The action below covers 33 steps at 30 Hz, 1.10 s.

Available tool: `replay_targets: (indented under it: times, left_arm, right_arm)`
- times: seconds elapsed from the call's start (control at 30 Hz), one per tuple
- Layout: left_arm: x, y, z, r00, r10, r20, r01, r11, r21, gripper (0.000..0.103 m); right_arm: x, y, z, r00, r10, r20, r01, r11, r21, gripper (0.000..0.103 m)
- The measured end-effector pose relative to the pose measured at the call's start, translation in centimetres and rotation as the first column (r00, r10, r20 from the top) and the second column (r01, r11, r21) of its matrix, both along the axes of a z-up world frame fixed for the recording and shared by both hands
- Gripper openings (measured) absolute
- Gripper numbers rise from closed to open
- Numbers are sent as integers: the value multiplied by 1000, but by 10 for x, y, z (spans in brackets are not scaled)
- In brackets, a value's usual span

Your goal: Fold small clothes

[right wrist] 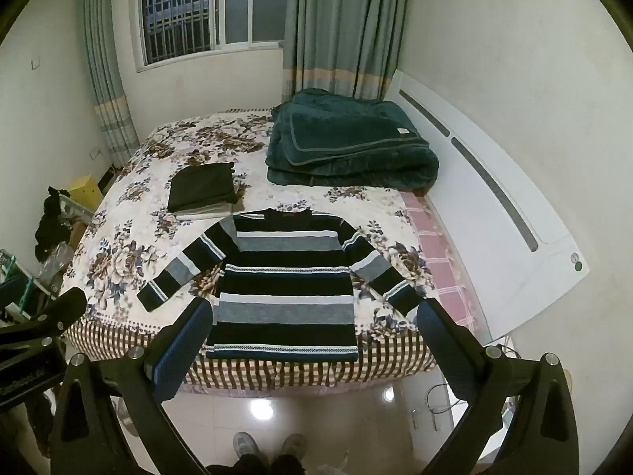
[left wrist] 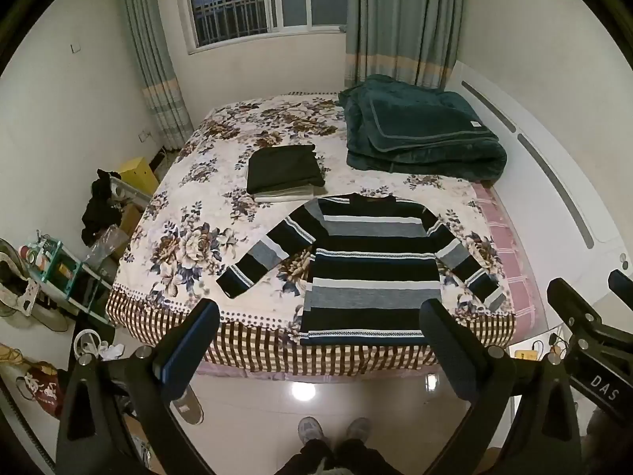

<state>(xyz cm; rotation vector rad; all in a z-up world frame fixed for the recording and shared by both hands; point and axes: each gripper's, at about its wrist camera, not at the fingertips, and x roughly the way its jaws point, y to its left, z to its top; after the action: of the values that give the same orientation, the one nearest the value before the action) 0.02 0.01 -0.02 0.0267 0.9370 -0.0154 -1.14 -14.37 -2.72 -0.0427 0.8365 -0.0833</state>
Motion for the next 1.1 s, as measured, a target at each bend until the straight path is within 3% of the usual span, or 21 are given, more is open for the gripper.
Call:
replay_targets:
  times: [0.77,1.1]
  left_arm:
    - [1,-1,-1,1000,-1,18,1,1000,-4,103]
    - [8,-7,13,1000,-6,30,6,1000,-7,103]
  right_arm:
    - [-2,2,4,1000,1,1,-1,1000,-3,103]
    - [-6,4,7,1000,3,-1,-3,1000,-5,103]
